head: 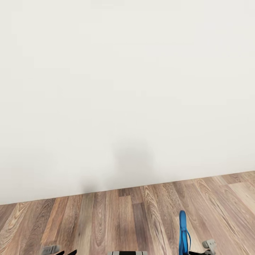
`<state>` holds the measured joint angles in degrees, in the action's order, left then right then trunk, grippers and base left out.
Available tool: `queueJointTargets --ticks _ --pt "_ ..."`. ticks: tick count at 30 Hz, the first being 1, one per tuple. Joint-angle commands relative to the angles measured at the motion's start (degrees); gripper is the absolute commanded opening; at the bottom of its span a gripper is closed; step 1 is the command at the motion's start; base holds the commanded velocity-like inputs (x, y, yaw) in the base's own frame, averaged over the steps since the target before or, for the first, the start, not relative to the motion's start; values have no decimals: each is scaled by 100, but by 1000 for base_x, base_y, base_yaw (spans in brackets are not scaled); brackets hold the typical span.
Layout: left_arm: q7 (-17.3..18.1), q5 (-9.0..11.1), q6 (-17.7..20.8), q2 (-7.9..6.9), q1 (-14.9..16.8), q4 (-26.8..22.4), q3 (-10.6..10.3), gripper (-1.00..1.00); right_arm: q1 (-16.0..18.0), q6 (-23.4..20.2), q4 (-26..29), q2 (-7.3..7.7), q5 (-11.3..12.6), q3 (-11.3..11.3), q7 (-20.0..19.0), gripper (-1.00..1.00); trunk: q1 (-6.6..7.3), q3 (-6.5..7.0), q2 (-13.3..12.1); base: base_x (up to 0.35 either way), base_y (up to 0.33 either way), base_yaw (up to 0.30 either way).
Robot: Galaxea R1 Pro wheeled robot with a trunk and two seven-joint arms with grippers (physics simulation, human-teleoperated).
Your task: In the bedroom, move the book from the bed onto either nightstand, and place the two sandals side by side next to the bed.
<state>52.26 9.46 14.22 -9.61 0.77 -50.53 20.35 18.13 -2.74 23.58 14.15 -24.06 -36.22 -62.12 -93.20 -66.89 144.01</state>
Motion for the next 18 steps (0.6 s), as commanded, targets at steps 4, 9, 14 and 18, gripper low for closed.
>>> queueJointTargets --ticks 4,9,14,18 --pt "-284 43 42 46 2 12 -225 100 7 -13 -148 -8 -38 -45 194 -100 11 85 -4 0 0 0" --pt "-400 47 36 88 2 16 -426 100 6 -8 -195 -8 -34 -55 275 -100 24 196 -10 0 0 0" --pt "-416 43 36 151 2 16 -464 100 6 -7 -203 -8 -33 -55 287 -100 37 307 -17 0 0 0" --pt "-418 39 35 160 2 16 -468 100 6 -7 -204 -8 -33 -56 288 -100 47 395 -23 0 0 0"
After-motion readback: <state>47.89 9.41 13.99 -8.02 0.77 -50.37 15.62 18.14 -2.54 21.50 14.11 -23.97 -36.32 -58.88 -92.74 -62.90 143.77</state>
